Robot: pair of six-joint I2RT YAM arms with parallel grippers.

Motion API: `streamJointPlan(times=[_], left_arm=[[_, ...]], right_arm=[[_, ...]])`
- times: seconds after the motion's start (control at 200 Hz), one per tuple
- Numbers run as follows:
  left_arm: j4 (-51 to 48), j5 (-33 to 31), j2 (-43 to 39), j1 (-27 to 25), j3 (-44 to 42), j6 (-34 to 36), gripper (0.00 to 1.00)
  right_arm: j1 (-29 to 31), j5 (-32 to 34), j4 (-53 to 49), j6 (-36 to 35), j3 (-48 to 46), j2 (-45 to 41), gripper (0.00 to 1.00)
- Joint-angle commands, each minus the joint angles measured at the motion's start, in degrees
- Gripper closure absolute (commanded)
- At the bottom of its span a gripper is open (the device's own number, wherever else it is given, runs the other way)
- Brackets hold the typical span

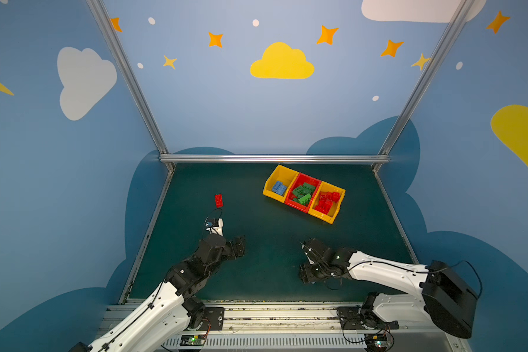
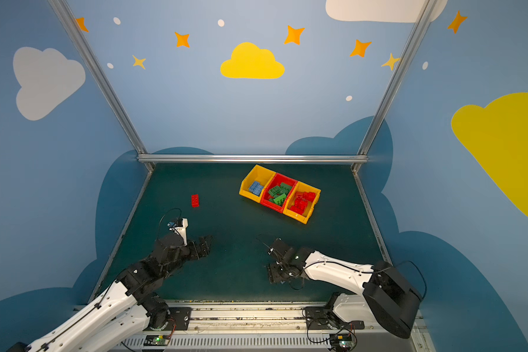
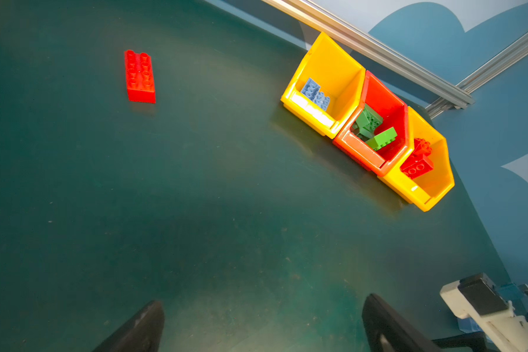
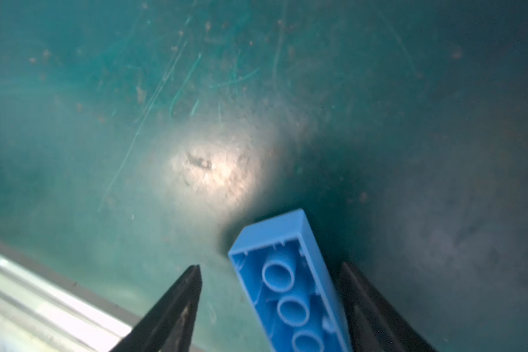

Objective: Sort the legos into containers by color
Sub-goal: 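Carry the blue brick with the right gripper and drop it into the yellow bin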

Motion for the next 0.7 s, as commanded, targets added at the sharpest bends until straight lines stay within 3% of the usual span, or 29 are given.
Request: streamJointPlan(times=[0.0, 0.19, 0.365, 0.551, 0.696], left_arm=[[-3.1, -1.8, -2.4, -0.1, -0.7, -0.5, 0.0], [-4.5, -3.7, -6.9, -0.1, -2.0, -1.9, 0.0], [-4.9, -4.6, -10.0, -0.1, -3.3, -2.9, 0.0], [-4.9, -4.1, -9.4, -0.1, -2.9, -3.1, 0.0], [-4.5, -2.9, -7.3, -0.1, -2.2, -3.6, 0.0]], right_arm=[[1.8, 2.4, -3.0, 0.6, 2.8, 5.1, 0.41], [4.4, 5.8, -8.9, 1.5, 9.7, 12.9, 0.57], [5.5, 5.6, -10.3, 2.5, 12.2, 14.9, 0.76], [4.3, 7.7, -13.2, 0.3, 19.0, 14.9, 0.78], [-1.0, 8.7, -13.7, -5.1, 26.9, 15.3, 0.78]])
